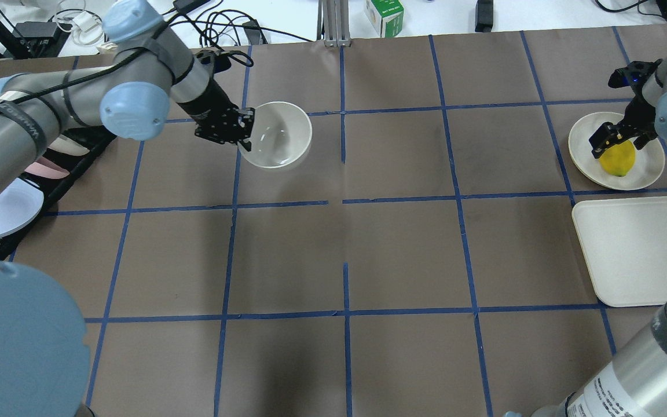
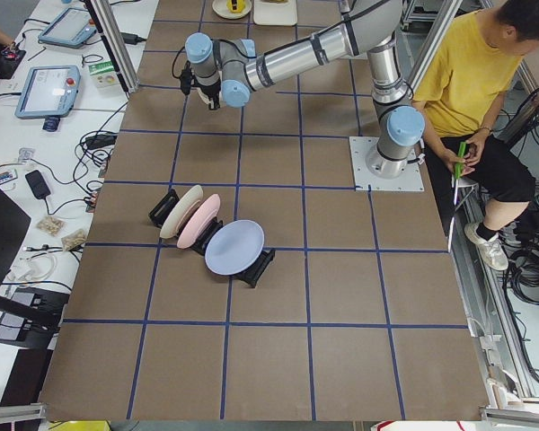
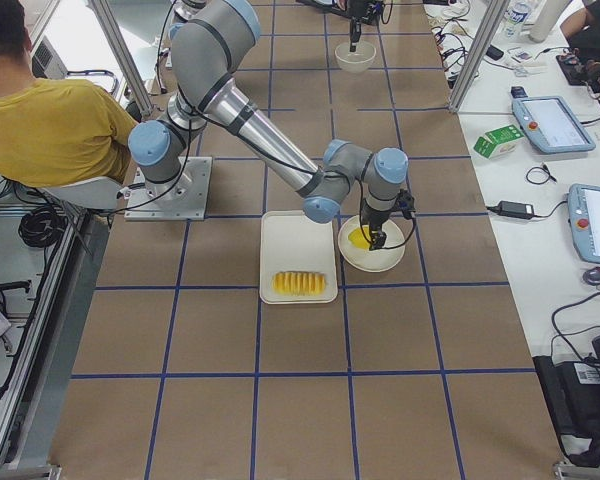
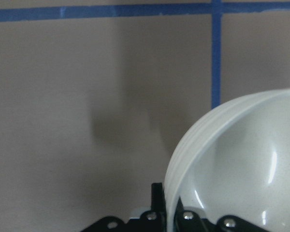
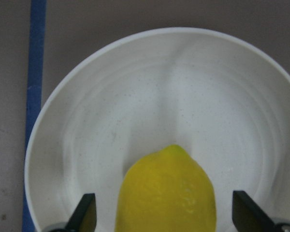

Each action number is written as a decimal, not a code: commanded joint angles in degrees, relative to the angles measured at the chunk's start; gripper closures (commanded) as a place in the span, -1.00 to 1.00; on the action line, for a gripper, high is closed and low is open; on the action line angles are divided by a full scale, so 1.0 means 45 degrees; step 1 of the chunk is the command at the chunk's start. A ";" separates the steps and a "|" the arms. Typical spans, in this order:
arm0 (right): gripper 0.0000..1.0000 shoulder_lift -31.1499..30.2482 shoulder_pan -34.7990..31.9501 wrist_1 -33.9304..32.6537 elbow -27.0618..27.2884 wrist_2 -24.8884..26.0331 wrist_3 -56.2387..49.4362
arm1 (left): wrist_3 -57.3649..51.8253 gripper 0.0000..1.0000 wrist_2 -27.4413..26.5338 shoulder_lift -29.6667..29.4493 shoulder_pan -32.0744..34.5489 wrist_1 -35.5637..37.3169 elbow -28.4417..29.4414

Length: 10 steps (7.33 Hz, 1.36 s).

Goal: Place bowl and put lemon in it

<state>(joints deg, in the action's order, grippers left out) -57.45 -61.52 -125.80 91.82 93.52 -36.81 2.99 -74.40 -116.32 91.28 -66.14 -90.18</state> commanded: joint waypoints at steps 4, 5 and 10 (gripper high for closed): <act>1.00 -0.0297 0.0000 0.0394 -0.0210 0.0019 0.0036 | 0.3690 1.00 -0.0495 -0.0323 0.2312 0.0596 -0.1013; 1.00 -0.0782 -0.0039 0.0958 -0.0268 0.0000 0.0056 | 0.3769 1.00 -0.0615 -0.0401 0.2410 0.0635 -0.1053; 1.00 -0.3070 -0.3077 0.3580 -0.0327 -0.0567 0.5084 | 0.3478 -0.23 -0.1738 0.0142 0.2371 0.1185 -0.0918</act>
<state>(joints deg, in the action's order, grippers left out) -69.08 -70.06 -111.60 90.36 91.11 -21.02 19.18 -78.41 -117.21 102.02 -60.25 -94.99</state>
